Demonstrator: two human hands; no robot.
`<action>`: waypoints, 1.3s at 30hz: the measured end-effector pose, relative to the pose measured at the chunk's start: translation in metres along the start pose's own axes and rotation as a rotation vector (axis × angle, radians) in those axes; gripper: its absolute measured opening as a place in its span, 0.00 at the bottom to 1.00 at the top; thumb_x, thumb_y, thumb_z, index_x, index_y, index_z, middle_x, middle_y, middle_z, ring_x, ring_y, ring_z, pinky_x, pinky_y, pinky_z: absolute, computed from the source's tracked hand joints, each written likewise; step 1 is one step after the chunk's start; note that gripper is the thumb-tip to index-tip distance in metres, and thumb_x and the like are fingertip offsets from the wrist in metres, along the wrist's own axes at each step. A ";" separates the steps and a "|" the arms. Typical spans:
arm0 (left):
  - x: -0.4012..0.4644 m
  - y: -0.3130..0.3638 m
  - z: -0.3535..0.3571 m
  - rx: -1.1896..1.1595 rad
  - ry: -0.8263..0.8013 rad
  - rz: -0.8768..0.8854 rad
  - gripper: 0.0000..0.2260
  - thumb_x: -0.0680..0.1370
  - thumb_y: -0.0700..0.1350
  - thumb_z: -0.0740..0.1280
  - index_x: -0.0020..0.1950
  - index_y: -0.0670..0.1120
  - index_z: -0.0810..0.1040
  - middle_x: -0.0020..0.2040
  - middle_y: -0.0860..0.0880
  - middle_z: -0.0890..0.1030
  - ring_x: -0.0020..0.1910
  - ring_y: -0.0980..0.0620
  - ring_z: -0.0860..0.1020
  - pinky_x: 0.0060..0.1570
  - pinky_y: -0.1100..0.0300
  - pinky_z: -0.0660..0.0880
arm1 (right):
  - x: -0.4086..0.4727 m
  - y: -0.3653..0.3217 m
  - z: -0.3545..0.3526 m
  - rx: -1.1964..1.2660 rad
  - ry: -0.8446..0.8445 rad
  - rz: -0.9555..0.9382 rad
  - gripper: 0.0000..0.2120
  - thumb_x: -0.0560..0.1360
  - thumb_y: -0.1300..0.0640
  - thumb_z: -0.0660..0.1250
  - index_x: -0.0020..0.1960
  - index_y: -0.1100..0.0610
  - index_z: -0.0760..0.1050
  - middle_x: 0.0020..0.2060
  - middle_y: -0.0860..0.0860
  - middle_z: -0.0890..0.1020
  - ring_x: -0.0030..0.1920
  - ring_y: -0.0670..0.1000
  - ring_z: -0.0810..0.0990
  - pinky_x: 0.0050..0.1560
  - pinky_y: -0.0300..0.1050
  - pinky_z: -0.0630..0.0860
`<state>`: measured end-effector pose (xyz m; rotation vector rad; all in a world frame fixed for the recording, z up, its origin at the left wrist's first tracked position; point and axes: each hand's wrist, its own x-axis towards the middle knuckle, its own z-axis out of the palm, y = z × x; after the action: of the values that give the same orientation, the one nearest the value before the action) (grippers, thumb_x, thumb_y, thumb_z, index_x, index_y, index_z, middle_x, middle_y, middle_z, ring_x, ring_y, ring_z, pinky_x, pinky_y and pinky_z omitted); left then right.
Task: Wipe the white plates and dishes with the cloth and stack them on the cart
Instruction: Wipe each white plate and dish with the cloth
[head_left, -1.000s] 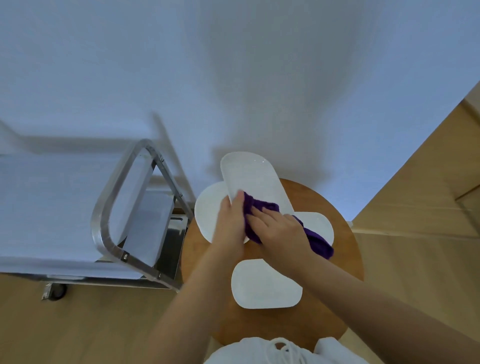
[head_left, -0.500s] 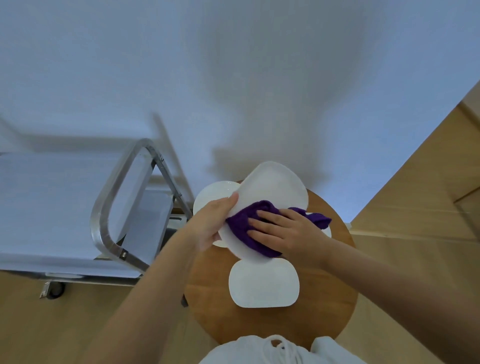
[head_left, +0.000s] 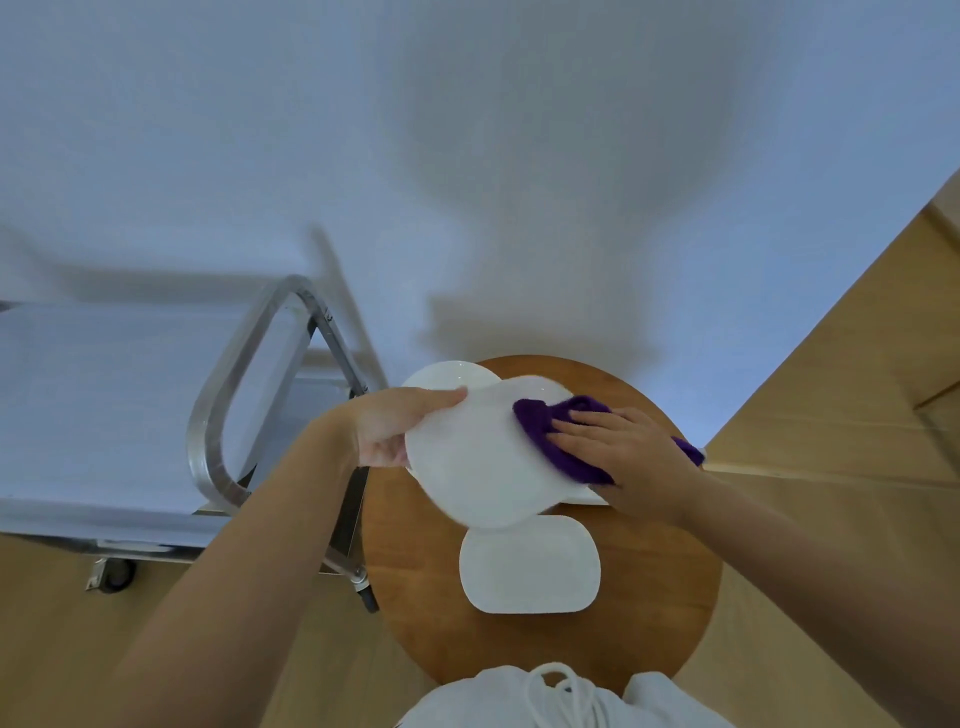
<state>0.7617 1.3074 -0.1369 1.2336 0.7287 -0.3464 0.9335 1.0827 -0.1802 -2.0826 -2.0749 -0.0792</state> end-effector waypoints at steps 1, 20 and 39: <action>0.001 0.000 -0.001 -0.089 0.027 0.002 0.31 0.69 0.58 0.68 0.68 0.44 0.71 0.58 0.41 0.80 0.56 0.42 0.80 0.48 0.48 0.80 | 0.002 -0.001 -0.004 0.107 -0.028 0.067 0.25 0.65 0.58 0.78 0.61 0.56 0.78 0.54 0.50 0.83 0.56 0.53 0.80 0.54 0.46 0.75; 0.010 -0.023 0.035 -0.738 0.029 0.401 0.28 0.73 0.59 0.62 0.67 0.45 0.74 0.59 0.43 0.82 0.55 0.45 0.82 0.48 0.50 0.81 | 0.001 0.009 -0.011 1.448 0.198 0.970 0.15 0.67 0.45 0.72 0.49 0.52 0.80 0.42 0.52 0.84 0.41 0.54 0.82 0.41 0.45 0.79; 0.030 -0.006 0.111 -0.289 0.387 0.475 0.15 0.80 0.61 0.56 0.49 0.58 0.79 0.43 0.57 0.85 0.48 0.56 0.82 0.48 0.60 0.79 | 0.079 -0.061 0.002 0.591 0.438 0.599 0.24 0.80 0.47 0.52 0.70 0.59 0.68 0.69 0.55 0.70 0.71 0.55 0.64 0.71 0.46 0.58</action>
<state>0.8150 1.2061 -0.1451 1.1634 0.7544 0.3872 0.8733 1.1601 -0.1620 -1.9694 -1.0103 0.1395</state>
